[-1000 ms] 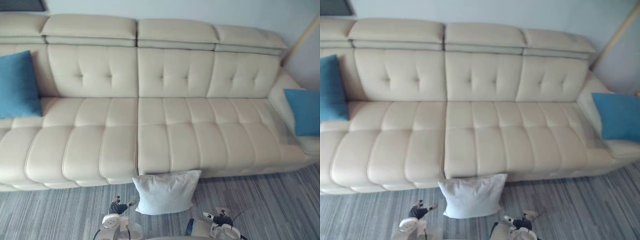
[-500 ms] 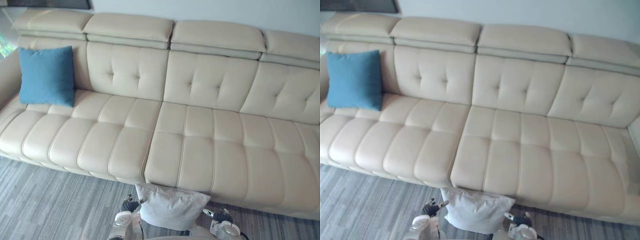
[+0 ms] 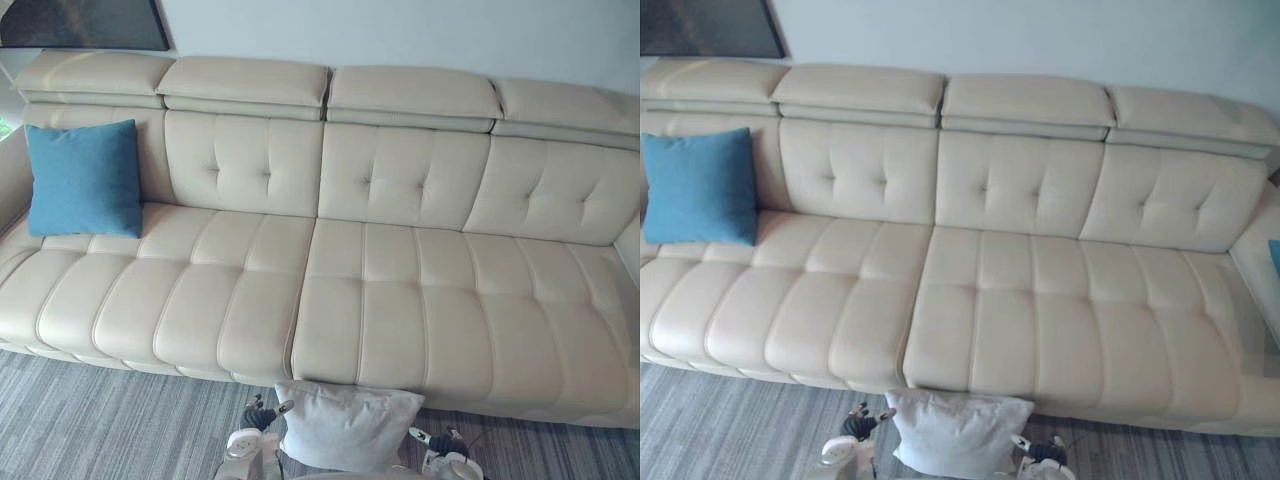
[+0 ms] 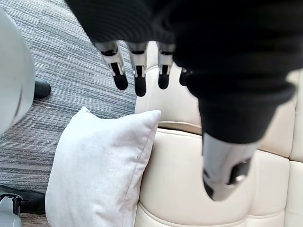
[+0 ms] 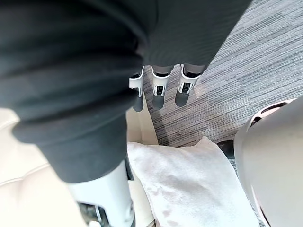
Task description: Pick up cushions and gather them together orderly.
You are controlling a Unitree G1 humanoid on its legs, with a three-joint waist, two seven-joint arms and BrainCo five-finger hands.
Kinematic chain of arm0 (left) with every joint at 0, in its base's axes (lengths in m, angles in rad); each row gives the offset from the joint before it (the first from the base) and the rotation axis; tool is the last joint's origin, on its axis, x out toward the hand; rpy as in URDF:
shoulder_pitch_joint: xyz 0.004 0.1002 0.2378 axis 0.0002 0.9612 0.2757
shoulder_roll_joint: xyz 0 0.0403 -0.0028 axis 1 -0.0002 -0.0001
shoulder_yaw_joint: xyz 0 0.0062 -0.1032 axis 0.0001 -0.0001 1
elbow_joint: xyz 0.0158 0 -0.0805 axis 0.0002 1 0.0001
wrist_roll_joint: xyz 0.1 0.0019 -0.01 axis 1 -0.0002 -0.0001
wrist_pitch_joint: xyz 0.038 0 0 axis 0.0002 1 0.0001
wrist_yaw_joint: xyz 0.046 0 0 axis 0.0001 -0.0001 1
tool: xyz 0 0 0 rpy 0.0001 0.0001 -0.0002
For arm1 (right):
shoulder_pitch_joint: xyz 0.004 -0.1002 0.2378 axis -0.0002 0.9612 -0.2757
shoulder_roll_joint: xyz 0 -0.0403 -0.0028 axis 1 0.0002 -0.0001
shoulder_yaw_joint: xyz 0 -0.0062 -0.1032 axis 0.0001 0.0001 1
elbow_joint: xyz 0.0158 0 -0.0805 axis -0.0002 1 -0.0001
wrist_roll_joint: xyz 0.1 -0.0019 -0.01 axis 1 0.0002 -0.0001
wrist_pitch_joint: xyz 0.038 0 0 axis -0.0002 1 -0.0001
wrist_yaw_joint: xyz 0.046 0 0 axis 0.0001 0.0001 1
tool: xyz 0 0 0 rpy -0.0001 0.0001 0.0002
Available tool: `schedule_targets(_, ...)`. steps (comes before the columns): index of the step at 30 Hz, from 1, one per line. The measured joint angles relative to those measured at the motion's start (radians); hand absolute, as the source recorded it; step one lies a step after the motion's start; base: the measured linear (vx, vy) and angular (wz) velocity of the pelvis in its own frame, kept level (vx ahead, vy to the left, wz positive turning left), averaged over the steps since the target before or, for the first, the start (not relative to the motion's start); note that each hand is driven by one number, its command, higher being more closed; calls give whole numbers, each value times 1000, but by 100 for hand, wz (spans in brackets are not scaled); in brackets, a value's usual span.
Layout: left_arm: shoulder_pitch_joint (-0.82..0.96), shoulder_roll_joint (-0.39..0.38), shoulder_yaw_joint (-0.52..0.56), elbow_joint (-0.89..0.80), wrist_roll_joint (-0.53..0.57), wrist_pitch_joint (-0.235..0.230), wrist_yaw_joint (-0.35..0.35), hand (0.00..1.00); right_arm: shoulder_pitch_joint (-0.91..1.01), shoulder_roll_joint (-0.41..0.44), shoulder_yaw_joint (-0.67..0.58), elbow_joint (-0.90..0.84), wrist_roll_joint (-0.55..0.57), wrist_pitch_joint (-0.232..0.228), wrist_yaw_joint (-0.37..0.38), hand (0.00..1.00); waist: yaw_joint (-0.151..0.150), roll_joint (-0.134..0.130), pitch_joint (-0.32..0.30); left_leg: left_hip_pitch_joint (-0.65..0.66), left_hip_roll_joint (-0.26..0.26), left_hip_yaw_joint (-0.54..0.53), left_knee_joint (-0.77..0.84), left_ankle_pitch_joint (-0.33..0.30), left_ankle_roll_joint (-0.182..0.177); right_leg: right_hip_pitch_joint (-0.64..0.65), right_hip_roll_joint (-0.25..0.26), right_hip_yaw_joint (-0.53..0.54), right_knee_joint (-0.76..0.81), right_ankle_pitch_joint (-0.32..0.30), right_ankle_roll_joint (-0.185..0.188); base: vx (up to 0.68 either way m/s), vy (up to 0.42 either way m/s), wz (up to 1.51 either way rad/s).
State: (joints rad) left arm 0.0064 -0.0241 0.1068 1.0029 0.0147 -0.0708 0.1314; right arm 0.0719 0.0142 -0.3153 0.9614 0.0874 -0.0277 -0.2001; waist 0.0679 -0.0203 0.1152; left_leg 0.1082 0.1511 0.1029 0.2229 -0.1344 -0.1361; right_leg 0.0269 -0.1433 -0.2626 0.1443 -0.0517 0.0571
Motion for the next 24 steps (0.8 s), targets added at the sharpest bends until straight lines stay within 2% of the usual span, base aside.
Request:
schedule_targets(5,9,10,-8,-14,-22,-1,3,0,-4,13,-10,-1,0,-2,-13,0,-4,-3,6,-9,1,31,-8,-4,3,-32,1,25,14,2,-2,-187,-4,-6)
schedule_targets(7,5,9,-7,-22,-37,-2,5,0,-18,12,-16,-6,1,-3,-16,0,-5,7,13,-62,14,41,34,-48,8,-103,2,35,83,-23,-8,-252,-1,-8)
schedule_targets(8,-4,4,-8,-27,-40,-2,12,0,-36,2,-15,-7,2,-3,-17,0,-8,20,24,-102,29,48,74,-104,3,-161,4,36,149,-45,-7,-298,20,-6)
schedule_targets(9,-18,12,-7,-44,-56,-3,22,0,-52,0,-5,-6,3,-2,-20,0,-6,2,48,-170,31,48,154,-141,9,-226,-8,50,219,-76,5,-322,13,-7)
schedule_targets(11,-27,17,-6,-49,-66,-3,25,0,-57,-15,20,-6,8,-2,-21,0,0,5,58,-240,43,40,229,-166,7,-274,-3,53,238,-79,2,-334,-7,-13)
schedule_targets(12,-32,17,-7,-52,-77,-3,27,0,-64,-22,26,-9,13,-2,-27,0,0,9,62,-289,56,29,265,-169,13,-313,0,58,273,-81,-1,-271,-26,-5)
schedule_targets(13,-36,32,-7,-62,-84,-3,39,0,-70,-22,30,-13,18,-2,-35,0,-3,-8,72,-332,44,28,302,-175,12,-363,-15,73,324,-92,-2,-151,-32,6)
schedule_targets(15,-59,49,-6,-97,-99,-3,42,0,-97,-43,46,-17,31,-1,-40,0,-2,-9,121,-389,46,23,375,-190,12,-420,-13,83,375,-96,-8,-199,-24,-7)
schedule_targets(18,-89,64,-7,-151,-118,-6,45,0,-134,-59,48,-89,33,-2,-47,0,3,-3,143,-486,52,12,405,-186,18,-509,-7,79,379,-93,-10,-165,-26,-13)
schedule_targets(20,-140,83,-8,-184,-143,-10,63,0,-187,-74,49,-128,42,-7,-55,0,3,-6,197,-539,50,-3,428,-185,21,-558,-3,78,388,-82,-13,-130,-45,-11)
schedule_targets(23,-214,105,-7,-228,-182,-14,86,0,-255,-97,53,-167,62,-14,-80,0,6,-14,232,-674,55,-33,493,-181,26,-683,4,81,432,-71,-31,-124,-53,-9)
schedule_targets(24,-246,119,-7,-237,-195,-19,92,0,-296,-103,52,-169,70,-16,-91,0,5,-26,259,-714,57,-33,512,-181,26,-727,3,83,454,-68,-35,-74,-52,-5)
